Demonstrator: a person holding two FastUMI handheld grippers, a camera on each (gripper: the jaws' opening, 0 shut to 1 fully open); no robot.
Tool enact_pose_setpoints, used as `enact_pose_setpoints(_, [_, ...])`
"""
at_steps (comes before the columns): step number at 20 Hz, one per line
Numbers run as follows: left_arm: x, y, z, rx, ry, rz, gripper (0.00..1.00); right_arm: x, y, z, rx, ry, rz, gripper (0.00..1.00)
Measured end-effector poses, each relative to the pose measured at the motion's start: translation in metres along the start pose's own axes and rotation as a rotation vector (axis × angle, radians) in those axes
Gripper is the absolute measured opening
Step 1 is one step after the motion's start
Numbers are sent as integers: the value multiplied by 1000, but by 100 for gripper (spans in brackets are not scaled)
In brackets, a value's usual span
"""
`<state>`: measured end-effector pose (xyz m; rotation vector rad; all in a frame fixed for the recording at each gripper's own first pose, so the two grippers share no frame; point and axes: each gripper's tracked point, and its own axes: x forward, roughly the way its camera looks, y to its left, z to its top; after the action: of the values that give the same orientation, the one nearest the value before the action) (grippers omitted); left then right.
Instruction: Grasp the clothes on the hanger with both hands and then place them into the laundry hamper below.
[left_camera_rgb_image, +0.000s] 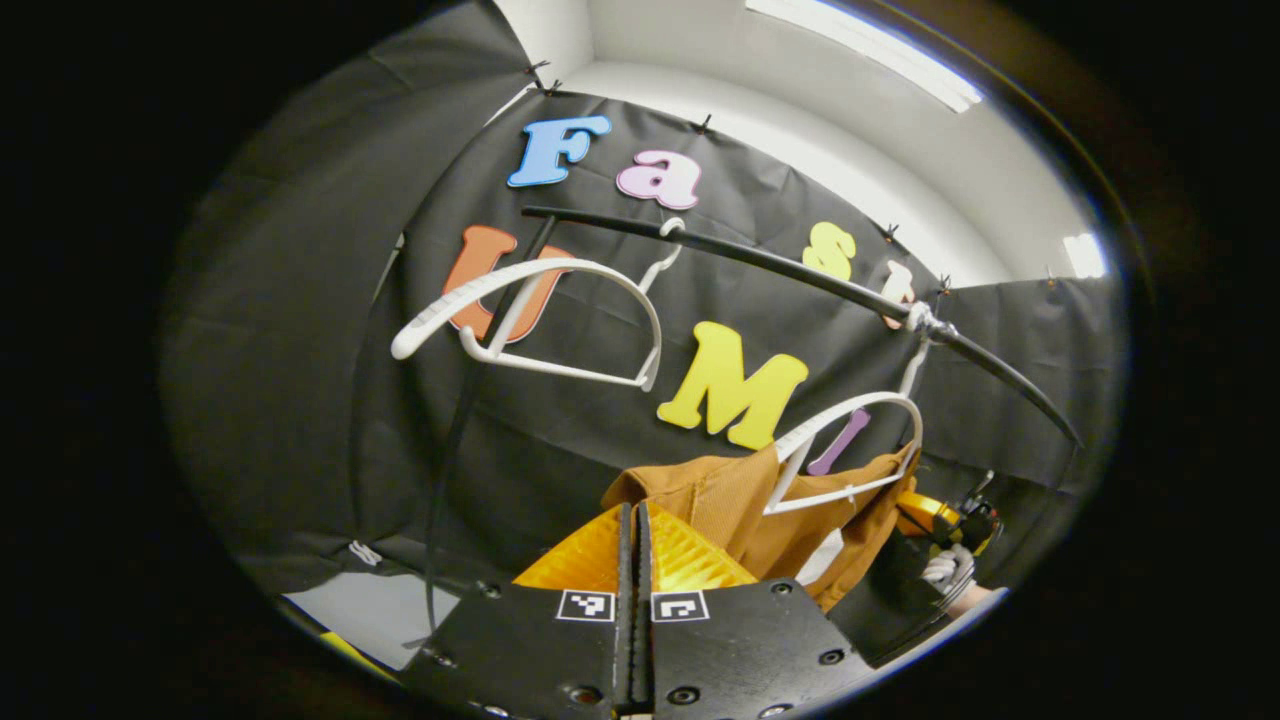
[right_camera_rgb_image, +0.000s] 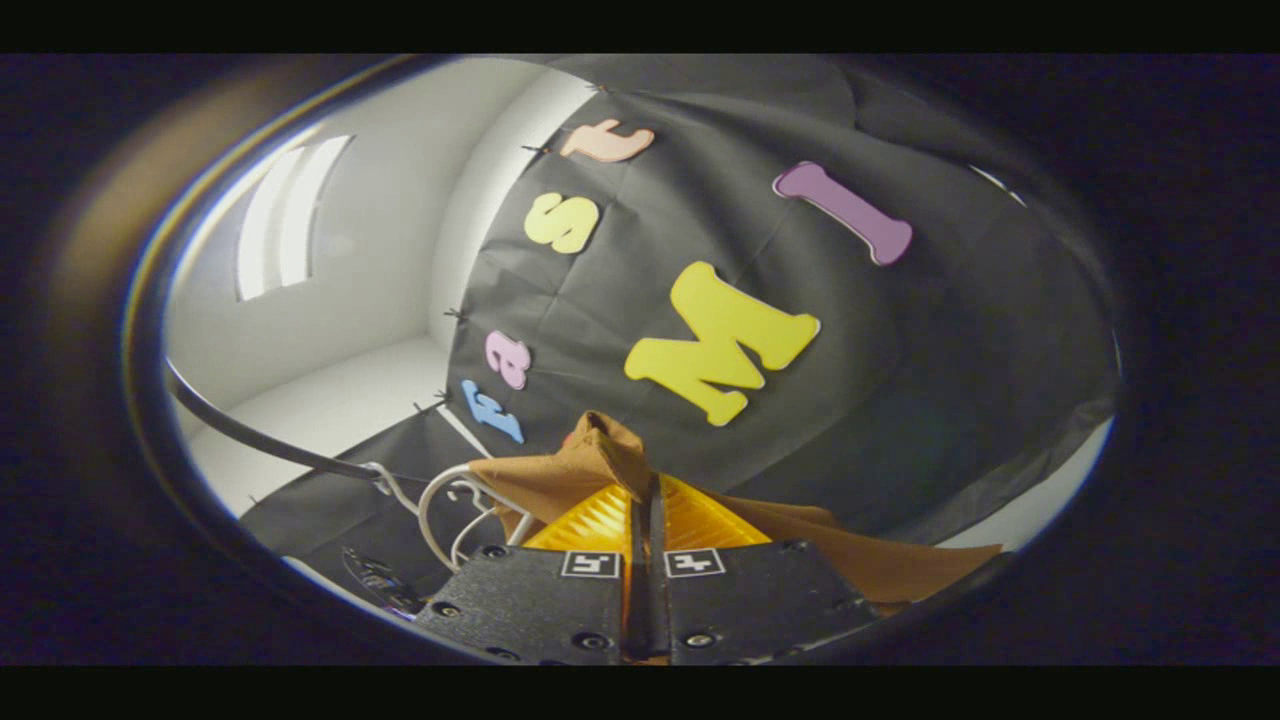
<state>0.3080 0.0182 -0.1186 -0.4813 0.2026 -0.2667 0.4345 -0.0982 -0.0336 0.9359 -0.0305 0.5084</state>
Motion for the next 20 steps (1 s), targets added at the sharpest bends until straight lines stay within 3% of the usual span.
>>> enact_pose_setpoints(1, [1, -5, 10, 4, -17, -7, 5, 2, 8, 9, 13, -18, 12, 3])
enact_pose_setpoints(4, [0, -20, 40, 23, -71, -14, 5, 11, 18, 43, 13, -101, 35, 2])
enact_pose_setpoints(5, [1, -23, 47, 30, -78, -19, 0, 13, 18, 50, -2, -114, 35, 2])
enact_pose_setpoints(7, [8, -22, 50, 43, -79, -9, 0, 21, 9, 51, -41, -108, 0, 2])
enact_pose_setpoints(9, [16, -21, 45, 33, -62, -1, 5, 30, 9, 50, 8, -98, 13, 2])
enact_pose_setpoints(10, [18, -17, 40, 31, -58, 9, 0, 33, 6, 46, 62, -88, 19, 3])
enact_pose_setpoints(11, [19, -17, 31, 11, -42, 12, 5, 36, -7, 39, 92, -75, -7, 3])
enact_pose_setpoints(12, [19, -14, 24, -7, -36, 16, 0, 38, -24, 32, 110, -63, -30, 2])
enact_pose_setpoints(14, [16, -13, 6, -38, -10, 20, 0, 37, -43, 17, 177, -40, -68, 3])
enact_pose_setpoints(15, [15, -16, -2, -45, -2, 23, 5, 33, -43, 5, 197, -16, -63, 2])
enact_pose_setpoints(16, [15, -19, -10, -50, 5, 16, 0, 31, -42, -10, 181, 19, -62, 3])
enact_pose_setpoints(20, [2, -24, -30, -63, 13, 11, 5, 1, -18, -51, 200, 98, -17, 3])
